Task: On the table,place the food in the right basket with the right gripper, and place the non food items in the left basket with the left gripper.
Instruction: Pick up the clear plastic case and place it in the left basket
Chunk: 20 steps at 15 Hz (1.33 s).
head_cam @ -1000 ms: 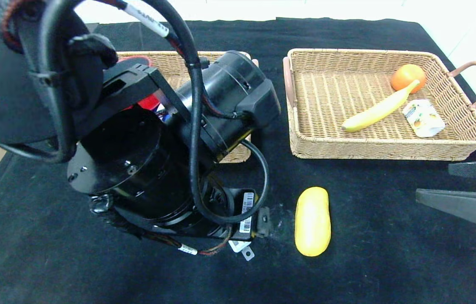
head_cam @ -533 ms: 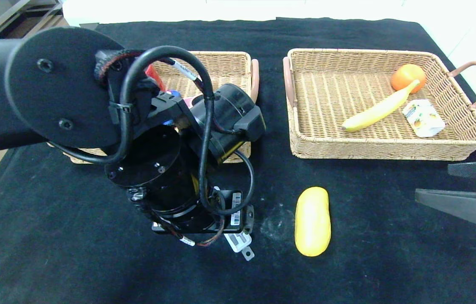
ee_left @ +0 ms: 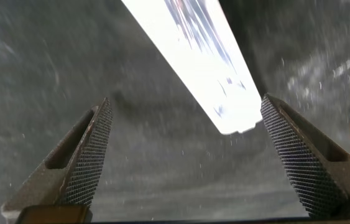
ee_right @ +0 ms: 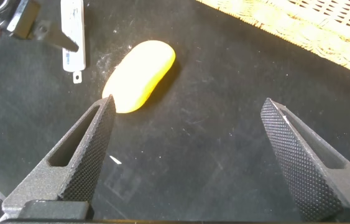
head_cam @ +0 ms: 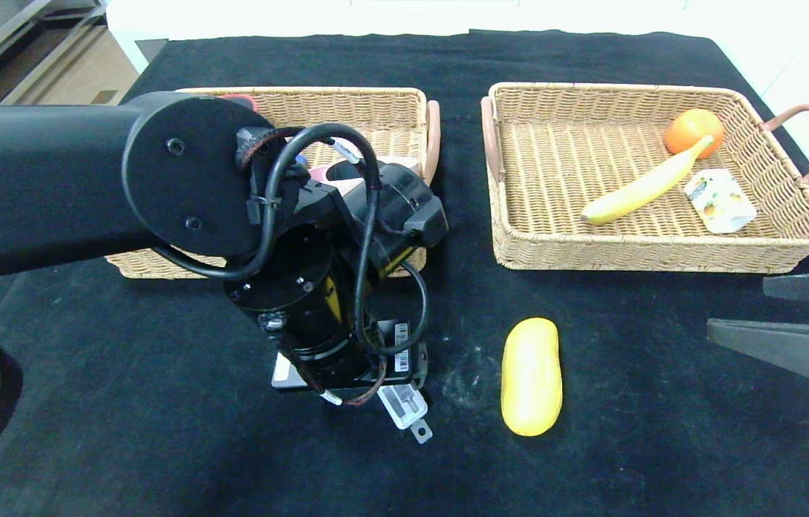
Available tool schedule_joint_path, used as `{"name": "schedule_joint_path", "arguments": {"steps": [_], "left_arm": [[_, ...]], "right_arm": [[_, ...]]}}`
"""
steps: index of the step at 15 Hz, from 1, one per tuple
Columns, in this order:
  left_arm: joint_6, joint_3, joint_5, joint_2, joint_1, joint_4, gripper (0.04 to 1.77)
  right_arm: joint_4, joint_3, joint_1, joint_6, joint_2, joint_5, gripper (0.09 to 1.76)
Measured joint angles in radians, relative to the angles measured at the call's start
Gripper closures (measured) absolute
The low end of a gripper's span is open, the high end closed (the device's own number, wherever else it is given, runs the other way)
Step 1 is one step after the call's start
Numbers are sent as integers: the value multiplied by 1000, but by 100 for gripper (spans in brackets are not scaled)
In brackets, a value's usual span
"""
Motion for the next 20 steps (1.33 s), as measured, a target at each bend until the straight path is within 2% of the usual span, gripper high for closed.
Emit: {"name": "schedule_joint_path", "arguments": {"steps": [4, 13, 17, 20], "left_arm": [[3, -39, 0, 29, 30, 0, 9], [6, -58, 0, 47, 30, 1, 9], [6, -61, 0, 50, 29, 5, 70], [7, -62, 0, 50, 29, 7, 102]], "right_arm": [[0, -1, -1, 0, -3, 0, 14], [0, -1, -1, 0, -4, 0, 14], [0, -1, -1, 0, -4, 0, 14], [0, -1, -1, 0, -5, 0, 14]]}}
